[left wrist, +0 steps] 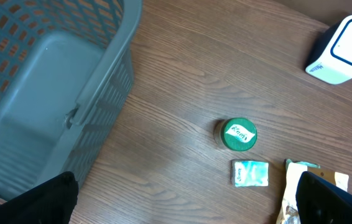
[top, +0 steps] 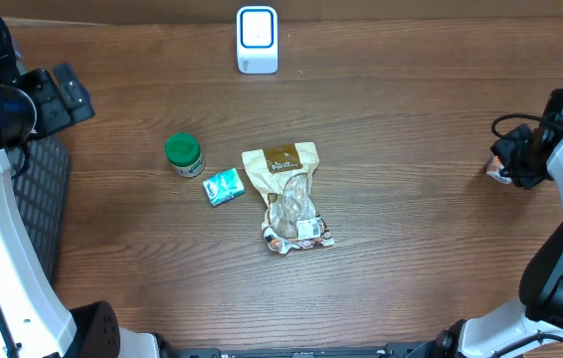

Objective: Scan the item barcode
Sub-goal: 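Reach the right gripper to the bread bag and grasp its edge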

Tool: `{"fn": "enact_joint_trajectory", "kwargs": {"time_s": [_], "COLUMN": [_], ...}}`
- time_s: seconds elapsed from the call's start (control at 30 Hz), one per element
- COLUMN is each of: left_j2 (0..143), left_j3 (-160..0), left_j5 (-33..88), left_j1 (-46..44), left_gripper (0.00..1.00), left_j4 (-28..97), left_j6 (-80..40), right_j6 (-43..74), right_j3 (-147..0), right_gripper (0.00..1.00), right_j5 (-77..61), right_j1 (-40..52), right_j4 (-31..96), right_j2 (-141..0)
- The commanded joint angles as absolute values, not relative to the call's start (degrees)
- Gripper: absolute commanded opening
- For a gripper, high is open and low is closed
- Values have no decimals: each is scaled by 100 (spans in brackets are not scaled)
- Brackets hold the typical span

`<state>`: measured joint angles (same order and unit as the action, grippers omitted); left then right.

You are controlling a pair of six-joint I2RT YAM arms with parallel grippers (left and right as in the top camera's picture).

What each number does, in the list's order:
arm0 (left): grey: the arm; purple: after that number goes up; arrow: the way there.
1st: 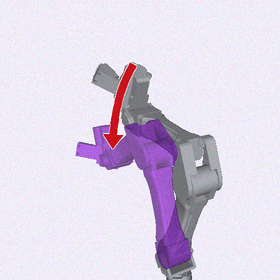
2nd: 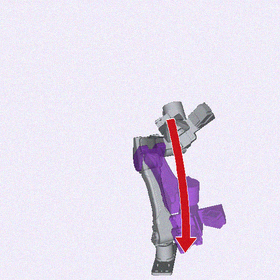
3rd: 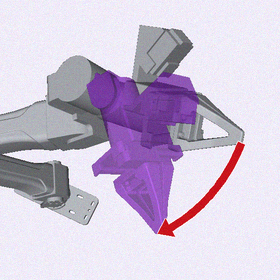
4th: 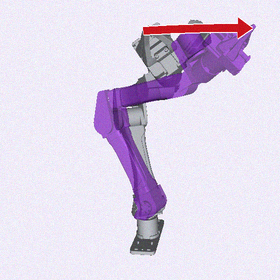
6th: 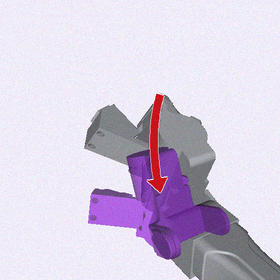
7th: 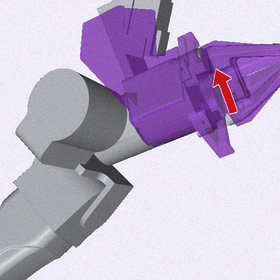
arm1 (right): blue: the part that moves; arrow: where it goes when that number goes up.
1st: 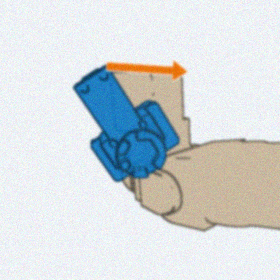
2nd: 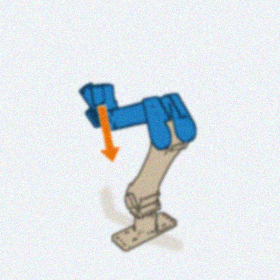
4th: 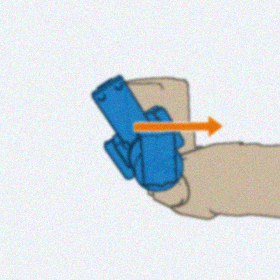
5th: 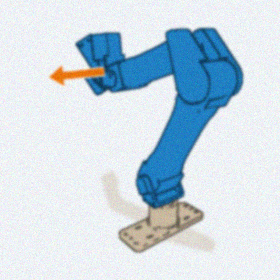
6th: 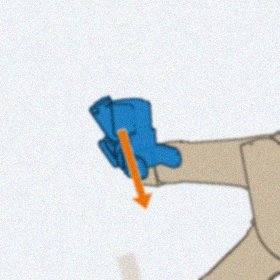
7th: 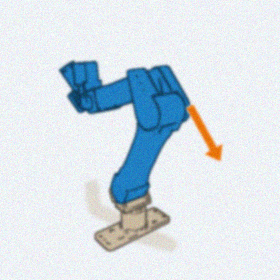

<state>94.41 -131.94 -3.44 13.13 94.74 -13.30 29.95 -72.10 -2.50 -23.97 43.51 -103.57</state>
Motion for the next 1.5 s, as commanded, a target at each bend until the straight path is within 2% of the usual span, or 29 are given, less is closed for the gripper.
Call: {"fn": "enact_joint_trajectory", "kwargs": {"time_s": [0.0,0.13,0.27,0.37,0.47,0.77,1.03,1.17,1.3,1.47], "left_j2": [9450,9450,9450,9450,9450,9450,9450,9450,9450,9450], "left_j3": [-13246,-13246,-13246,-13246,-13246,-13246,-13246,-13249,-13246,-13246], "left_j5": [-316,-316,-316,-316,-316,-316,-316,-316,-316,-316], "left_j1": [1321,1321,1321,1321,1321,1321,1321,1321,1321,1321], "left_gripper": [100,100,99,100,100,99,100,100,100,100], "left_j4": [9470,9470,9470,9470,9470,9470,9470,9470,9470,9470], "left_j6": [-1284,-1284,-1284,-1284,-1284,-1284,-1284,-1284,-1284,-1284], "right_j6": [2685,2016,1452,1450,1566,2440,3159,3321,3465,3557], "right_j3": [-7701,-8211,-8436,-8388,-8230,-7981,-7981,-7981,-7981,-7983], "right_gripper": [46,49,50,45,34,34,34,40,44,45], "right_j5": [-1063,-1686,-2292,-2558,-2626,-2451,-2362,-2272,-2154,-2084], "right_j1": [-2338,-1905,-1098,-274,582,2797,3828,4244,4458,4477], "right_j4": [4637,5262,5767,6007,5999,5459,4792,4582,4569,4840], "right_j2": [-10136,-9909,-9813,-9839,-9841,-10108,-10707,-10956,-11262,-11406]}}
